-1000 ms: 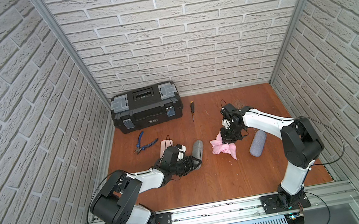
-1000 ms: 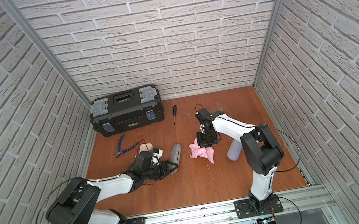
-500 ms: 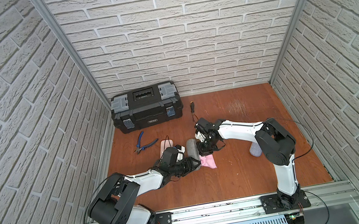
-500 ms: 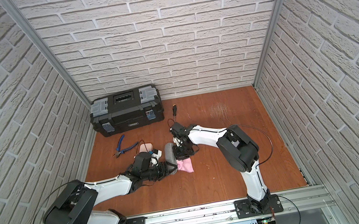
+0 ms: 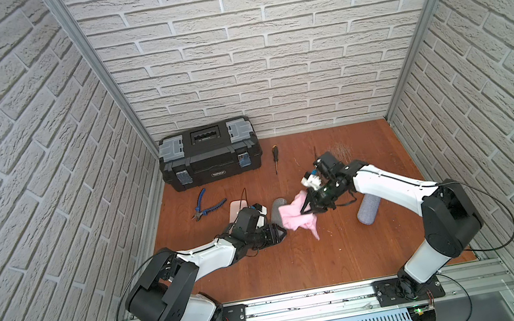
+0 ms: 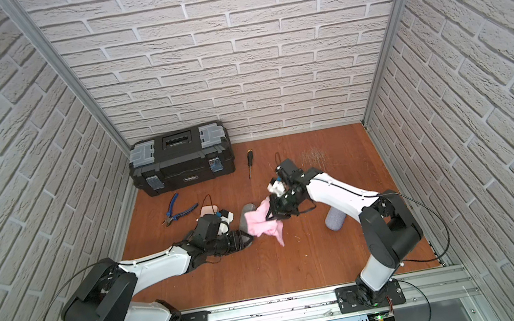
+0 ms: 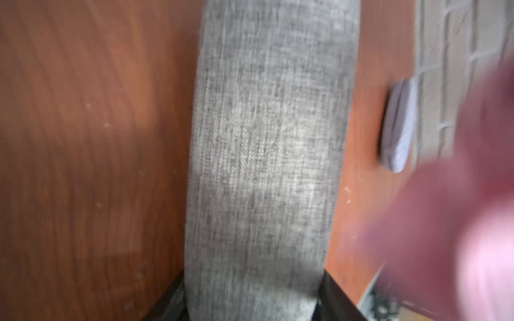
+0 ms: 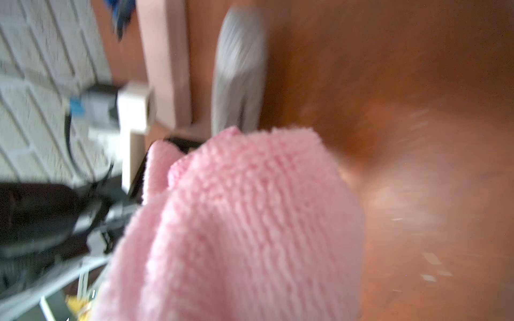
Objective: Wipe the eyeglass case
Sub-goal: Wipe the dirt from the eyeglass case.
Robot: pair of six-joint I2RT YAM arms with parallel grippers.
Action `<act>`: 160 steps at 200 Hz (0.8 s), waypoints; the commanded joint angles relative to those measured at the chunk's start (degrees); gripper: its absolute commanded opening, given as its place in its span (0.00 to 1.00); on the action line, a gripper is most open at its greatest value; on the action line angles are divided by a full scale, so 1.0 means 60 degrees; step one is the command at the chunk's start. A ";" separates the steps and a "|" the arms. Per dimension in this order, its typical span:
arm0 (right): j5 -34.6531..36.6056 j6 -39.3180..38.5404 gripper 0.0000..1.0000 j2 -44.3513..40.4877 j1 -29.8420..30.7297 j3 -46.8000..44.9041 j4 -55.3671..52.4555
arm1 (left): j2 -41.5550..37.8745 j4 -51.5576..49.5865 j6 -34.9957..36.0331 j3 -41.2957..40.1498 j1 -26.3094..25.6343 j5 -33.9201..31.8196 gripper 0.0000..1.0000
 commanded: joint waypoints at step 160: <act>0.3714 -0.0042 0.02 0.1283 0.1476 0.2196 -0.1889 | 0.0468 -0.2531 0.1977 0.1277 -0.3063 -0.4758 0.14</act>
